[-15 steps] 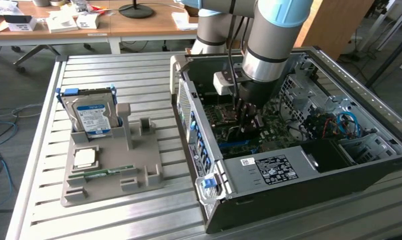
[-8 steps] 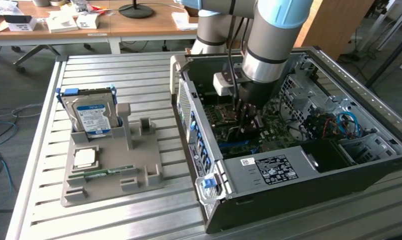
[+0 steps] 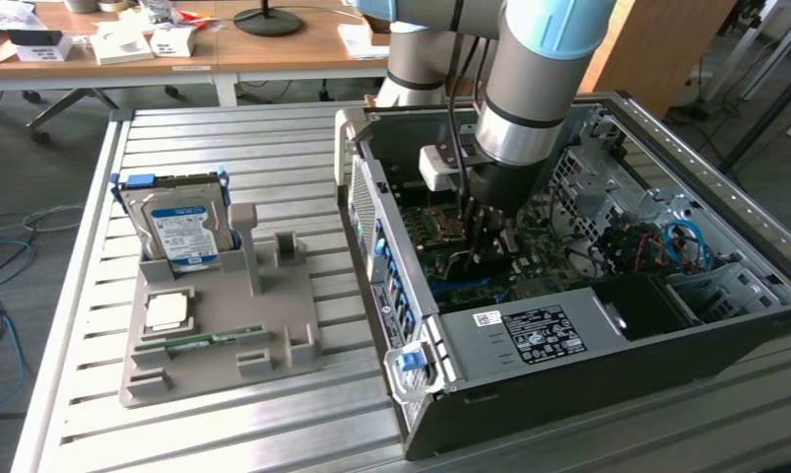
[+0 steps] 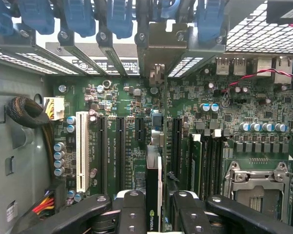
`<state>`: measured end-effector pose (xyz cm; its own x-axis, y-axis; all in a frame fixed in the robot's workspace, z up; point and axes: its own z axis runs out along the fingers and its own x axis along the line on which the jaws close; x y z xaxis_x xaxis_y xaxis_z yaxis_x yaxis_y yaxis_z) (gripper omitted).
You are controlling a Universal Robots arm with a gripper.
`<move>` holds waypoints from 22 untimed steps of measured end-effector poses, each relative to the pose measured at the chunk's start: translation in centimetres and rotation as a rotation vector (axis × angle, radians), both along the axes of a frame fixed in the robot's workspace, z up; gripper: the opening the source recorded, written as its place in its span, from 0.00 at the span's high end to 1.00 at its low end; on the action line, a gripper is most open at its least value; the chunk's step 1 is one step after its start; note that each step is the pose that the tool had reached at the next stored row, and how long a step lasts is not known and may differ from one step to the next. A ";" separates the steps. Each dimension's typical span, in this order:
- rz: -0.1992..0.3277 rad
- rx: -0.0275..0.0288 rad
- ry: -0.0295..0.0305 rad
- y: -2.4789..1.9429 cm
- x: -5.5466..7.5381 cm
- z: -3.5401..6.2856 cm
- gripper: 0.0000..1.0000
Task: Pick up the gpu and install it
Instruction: 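Insert the gpu into the slot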
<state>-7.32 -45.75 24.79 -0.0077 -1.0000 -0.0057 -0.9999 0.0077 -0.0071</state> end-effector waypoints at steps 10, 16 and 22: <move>0.000 0.0002 -0.0001 0.00 0.0 -0.01 0.74; 0.000 0.0004 -0.0001 0.00 0.0 -0.01 0.74; 0.000 0.0002 -0.0001 0.00 0.0 -0.01 0.66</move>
<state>-7.32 -45.74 24.78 -0.0076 -1.0000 -0.0059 -0.9999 0.0077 -0.0073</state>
